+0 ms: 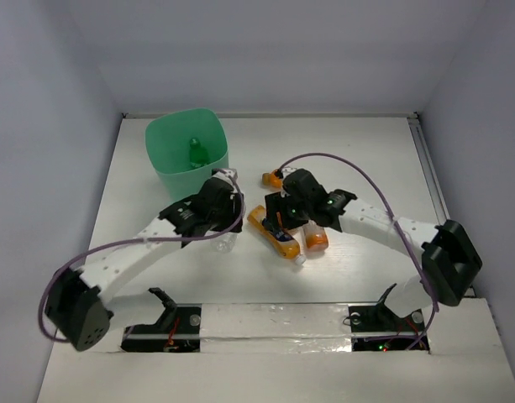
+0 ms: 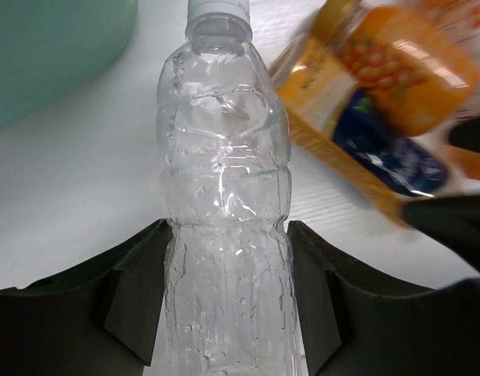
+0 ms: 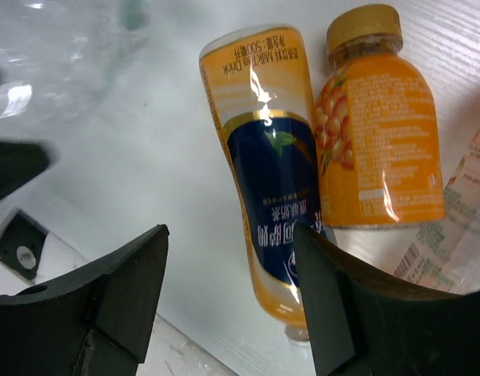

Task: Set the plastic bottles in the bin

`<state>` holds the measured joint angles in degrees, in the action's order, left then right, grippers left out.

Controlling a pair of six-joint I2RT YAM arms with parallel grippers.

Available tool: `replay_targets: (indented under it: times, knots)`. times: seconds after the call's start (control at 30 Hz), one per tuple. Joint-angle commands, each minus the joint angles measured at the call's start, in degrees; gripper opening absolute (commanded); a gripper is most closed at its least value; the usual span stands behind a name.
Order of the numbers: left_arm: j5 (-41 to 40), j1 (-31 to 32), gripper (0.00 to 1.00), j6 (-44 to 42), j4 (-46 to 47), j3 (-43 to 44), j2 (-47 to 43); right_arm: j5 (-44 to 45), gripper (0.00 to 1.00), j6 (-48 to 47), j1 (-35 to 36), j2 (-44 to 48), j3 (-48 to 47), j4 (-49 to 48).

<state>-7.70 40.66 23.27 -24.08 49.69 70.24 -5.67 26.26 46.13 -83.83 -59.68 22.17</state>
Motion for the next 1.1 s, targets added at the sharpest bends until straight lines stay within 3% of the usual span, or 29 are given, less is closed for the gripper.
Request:
replay_targets:
  times: [0.0, 0.17, 0.3, 0.4, 0.53, 0.67, 0.77, 0.83, 0.93, 1.07]
  knots:
    - [2.17, -0.24, 0.51, 3.19, -4.21, 4.87, -9.73, 1.89, 0.7, -3.14, 0.72, -3.61, -5.78, 1.91]
    - [1.73, -0.24, 0.51, 3.1, -7.65, 17.59, -15.83, 5.4, 0.73, -4.73, 1.24, -11.25, -10.97, 4.98]
    - [-2.74, -1.55, 0.52, 0.56, -9.93, 29.8, -13.64, 8.04, 0.81, -5.17, 2.38, -16.53, -14.67, 7.18]
    - [-4.77, -4.97, 0.52, -2.08, -9.76, 37.81, -10.49, 8.13, 0.82, -5.08, 3.09, -18.29, -15.82, 7.97]
    - [-3.99, -14.97, 0.52, -4.19, -5.29, 41.1, -7.58, 7.35, 0.82, -3.68, 5.54, -20.57, -15.29, 7.19]
    - [-5.3, -21.13, 0.52, -5.95, -0.19, 40.05, -4.68, 6.47, 0.82, -1.31, 7.92, -21.46, -13.71, 5.43]
    - [-4.6, -25.53, 0.52, -6.3, 5.08, 37.94, -2.39, 6.2, 0.72, 0.71, 9.06, -21.02, -12.48, 3.94]
    - [-3.73, -27.39, 0.52, -6.3, 8.95, 36.01, -1.51, 4.55, 0.56, 1.68, 9.59, -20.15, -11.95, 3.14]
    - [-1.28, -29.15, 0.53, -6.3, 13.26, 33.28, -0.02, 4.0, 0.41, 3.7, 9.59, -16.81, -11.95, 2.17]
    - [-1.09, -29.67, 0.64, -5.95, 15.46, 29.77, 0.69, 4.97, 0.37, 4.68, 9.59, -10.4, -14.49, 3.84]
